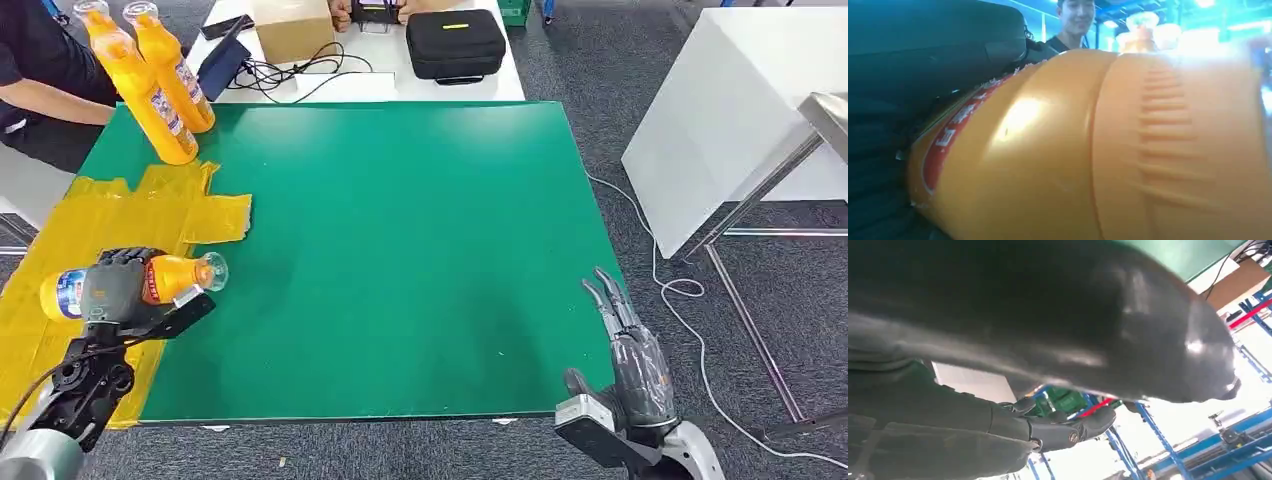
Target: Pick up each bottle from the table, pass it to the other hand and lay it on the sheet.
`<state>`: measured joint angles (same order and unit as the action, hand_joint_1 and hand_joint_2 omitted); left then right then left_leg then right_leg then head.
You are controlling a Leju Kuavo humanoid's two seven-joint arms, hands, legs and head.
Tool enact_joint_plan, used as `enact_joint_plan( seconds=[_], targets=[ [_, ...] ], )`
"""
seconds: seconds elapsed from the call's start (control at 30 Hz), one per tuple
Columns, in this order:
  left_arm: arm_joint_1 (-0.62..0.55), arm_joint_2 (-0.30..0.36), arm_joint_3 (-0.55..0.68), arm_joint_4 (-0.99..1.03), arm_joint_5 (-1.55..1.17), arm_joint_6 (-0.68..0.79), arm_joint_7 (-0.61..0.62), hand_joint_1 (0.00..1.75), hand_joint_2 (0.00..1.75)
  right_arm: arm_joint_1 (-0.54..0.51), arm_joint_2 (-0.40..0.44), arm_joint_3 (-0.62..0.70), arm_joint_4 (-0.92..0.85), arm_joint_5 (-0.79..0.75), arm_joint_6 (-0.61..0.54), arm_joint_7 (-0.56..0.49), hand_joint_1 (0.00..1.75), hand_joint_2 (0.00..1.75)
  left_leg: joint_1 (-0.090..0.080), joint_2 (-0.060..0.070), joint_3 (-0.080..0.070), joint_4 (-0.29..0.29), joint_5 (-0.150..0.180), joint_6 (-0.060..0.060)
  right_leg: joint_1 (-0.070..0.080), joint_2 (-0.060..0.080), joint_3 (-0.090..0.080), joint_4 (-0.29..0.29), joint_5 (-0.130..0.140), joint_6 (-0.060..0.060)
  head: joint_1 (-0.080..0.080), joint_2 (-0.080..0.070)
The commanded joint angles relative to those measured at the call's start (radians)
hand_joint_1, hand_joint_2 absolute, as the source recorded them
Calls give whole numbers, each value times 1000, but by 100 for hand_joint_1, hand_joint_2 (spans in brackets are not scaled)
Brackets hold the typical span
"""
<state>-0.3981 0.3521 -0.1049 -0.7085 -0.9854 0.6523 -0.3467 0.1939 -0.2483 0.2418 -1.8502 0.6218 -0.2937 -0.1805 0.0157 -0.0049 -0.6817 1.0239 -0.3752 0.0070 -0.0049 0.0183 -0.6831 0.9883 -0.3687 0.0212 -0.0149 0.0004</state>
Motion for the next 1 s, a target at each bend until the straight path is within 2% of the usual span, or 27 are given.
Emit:
enact_joint_plan(
  seconds=[0.03, 0.07, 0.1, 0.13, 0.2, 0.3, 0.43, 0.47, 0.5, 0.53, 0.67, 0.77, 0.8, 0.83, 0.87, 0.93, 1.0],
  targets=[
    [-100, 41, -33, 205, 90, -119, -104, 164, 175, -95, -12, -1, 136, -62, 26, -30, 0, 0, 0, 2, 3, 0, -1, 0, 0, 1, 3, -1, 0, 0, 0, 0],
    [-119, 51, -48, 222, 92, -153, -97, 21, 0, -116, -16, 6, 144, -76, 35, -29, 0, 0, 0, 2, 5, 0, -2, 0, 1, 0, 5, -1, -1, 0, 0, 0],
    [-140, 63, -65, 239, 104, -219, -94, 0, 0, -133, -20, 14, 153, -87, 44, -24, 0, 0, 0, 1, 3, 0, -1, 0, 0, 0, 2, -1, 0, -1, 0, 0],
    [-147, 71, -81, 240, 109, -259, -106, 0, 0, -143, -22, 17, 159, -91, 46, -22, 0, 0, 0, 1, 6, 0, -2, 0, 1, 0, 5, 0, -1, -1, 0, 0],
    [-135, 30, -68, 230, 128, -255, -97, 0, 0, -135, -9, 14, 153, -87, 52, -10, 0, 0, 0, 1, 3, -1, 0, 0, 0, -1, 2, -1, -1, -2, 0, 0],
    [-128, -4, -61, 216, 131, -266, -76, 0, 0, -150, 34, 28, 149, -45, 78, 17, 0, 0, -1, -1, 8, -2, 0, 1, 0, -3, 8, -1, -3, -2, -1, 0],
    [-120, 15, -47, 197, 116, -284, -57, 0, 0, -196, 62, 40, 174, -26, 106, 23, 0, 0, 0, 1, 3, -1, 1, 1, 0, 0, 2, -1, 1, -1, 0, 0],
    [-114, 20, -39, 191, 114, -286, -61, 0, 0, -202, 66, 41, 179, -25, 110, 22, 0, 0, 0, 3, 8, -1, -1, 1, 0, 0, 7, -1, 0, -1, 0, 0],
    [-105, 27, -32, 182, 113, -290, -73, 0, 0, -205, 69, 42, 185, -32, 124, 20, 0, 0, 0, 2, 4, -1, 1, 1, 0, 1, 3, -1, 1, -1, 0, 0],
    [-96, 31, -21, 176, 111, -287, -79, 0, 0, -208, 73, 41, 192, -38, 132, 18, 0, 0, 0, 3, 8, -1, -1, 1, 0, 1, 6, -1, 0, -1, 0, 0],
    [-50, 28, 40, 112, 119, -305, -95, 0, 0, -224, 77, 46, 222, -45, 138, 7, 0, 0, 0, 3, 8, -1, -1, 0, 0, 1, 6, -1, 0, -1, 0, 0],
    [-31, 7, 121, -7, 217, -403, -164, 0, 0, -221, 82, 39, 227, -86, 170, -5, 0, 0, 0, 2, 4, -1, 0, 0, 1, 1, 3, -1, 1, -1, 0, 0],
    [-12, 2, 152, -101, 269, -455, -174, 0, 0, -221, 85, 36, 230, -83, 169, -8, 0, 0, 0, 2, 7, 0, -1, 0, 1, 0, 6, 0, -1, -1, 0, 0],
    [8, -6, 179, -186, 319, -493, -183, 0, 0, -222, 88, 35, 232, -90, 172, -18, 0, 0, 1, 0, 2, 0, 1, 0, 1, -1, 2, 0, 1, -1, 0, 0],
    [25, -5, 191, -279, 344, -534, -154, 0, 0, -229, 90, 35, 239, -93, 173, -25, 0, 0, 0, 0, 6, 0, -1, 0, 1, -2, 6, 0, -1, -1, 0, 0],
    [31, -2, 192, -310, 346, -550, -134, 0, 0, -231, 91, 35, 242, -94, 173, -25, 0, 0, 1, 0, 1, 0, 1, 0, 1, -1, 1, 0, 1, -1, 0, 0],
    [16, -11, 236, -364, 458, -595, -152, 0, 0, -246, 90, 38, 253, -145, 195, -65, 0, 0, 0, 1, 6, 0, -1, 1, 1, -1, 5, 0, -1, -1, 0, 0]
  ],
)
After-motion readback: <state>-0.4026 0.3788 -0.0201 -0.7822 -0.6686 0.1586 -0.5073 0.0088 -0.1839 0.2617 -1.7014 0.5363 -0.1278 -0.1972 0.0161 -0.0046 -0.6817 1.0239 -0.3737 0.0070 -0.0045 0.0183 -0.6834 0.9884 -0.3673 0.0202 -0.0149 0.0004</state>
